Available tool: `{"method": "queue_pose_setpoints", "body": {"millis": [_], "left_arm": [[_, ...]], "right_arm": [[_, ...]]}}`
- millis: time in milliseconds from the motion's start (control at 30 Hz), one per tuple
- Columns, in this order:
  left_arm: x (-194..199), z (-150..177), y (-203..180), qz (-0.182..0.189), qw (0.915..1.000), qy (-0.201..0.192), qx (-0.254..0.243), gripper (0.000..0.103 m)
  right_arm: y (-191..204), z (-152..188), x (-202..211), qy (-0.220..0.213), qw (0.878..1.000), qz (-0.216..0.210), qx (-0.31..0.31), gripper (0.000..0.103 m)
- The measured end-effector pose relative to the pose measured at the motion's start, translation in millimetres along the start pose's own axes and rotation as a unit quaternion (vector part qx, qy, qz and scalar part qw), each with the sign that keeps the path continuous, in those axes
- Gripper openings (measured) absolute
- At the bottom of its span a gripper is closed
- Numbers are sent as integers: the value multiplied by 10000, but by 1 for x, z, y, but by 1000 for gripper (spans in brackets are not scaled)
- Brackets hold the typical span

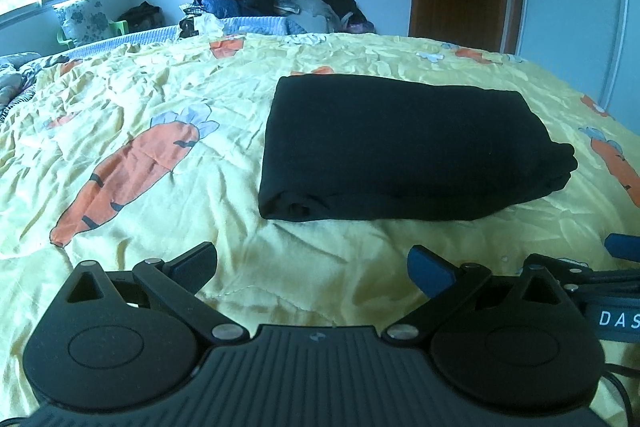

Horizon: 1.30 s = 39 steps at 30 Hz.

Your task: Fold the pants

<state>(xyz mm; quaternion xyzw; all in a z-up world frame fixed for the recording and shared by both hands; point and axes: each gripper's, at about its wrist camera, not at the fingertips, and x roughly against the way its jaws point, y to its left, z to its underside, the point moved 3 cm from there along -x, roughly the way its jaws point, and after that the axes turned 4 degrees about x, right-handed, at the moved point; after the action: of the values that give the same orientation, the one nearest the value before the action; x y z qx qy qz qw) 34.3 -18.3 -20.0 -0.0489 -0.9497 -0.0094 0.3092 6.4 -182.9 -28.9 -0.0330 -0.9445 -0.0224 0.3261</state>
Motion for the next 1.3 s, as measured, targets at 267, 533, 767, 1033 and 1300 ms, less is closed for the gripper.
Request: {"method": "queue_pose_setpoints", "body": {"millis": [267, 533, 767, 1033, 1300], "left_arm": [[1, 0, 0, -11, 10000, 23, -8, 102], [1, 1, 2, -3, 10000, 33, 70, 102], [2, 1, 2, -3, 10000, 22, 86, 102], [1, 1, 2, -30, 9999, -9, 128, 102], [4, 0, 4, 0, 9999, -69, 135, 102]], "right_arm": [[0, 2, 0, 8, 10000, -15, 40, 103], [2, 2, -1, 6, 9999, -40, 115, 103], [4, 2, -1, 1, 9998, -57, 191, 103], [4, 2, -1, 5, 9998, -60, 208, 103], [5, 4, -1, 1, 9996, -79, 264, 103]]}}
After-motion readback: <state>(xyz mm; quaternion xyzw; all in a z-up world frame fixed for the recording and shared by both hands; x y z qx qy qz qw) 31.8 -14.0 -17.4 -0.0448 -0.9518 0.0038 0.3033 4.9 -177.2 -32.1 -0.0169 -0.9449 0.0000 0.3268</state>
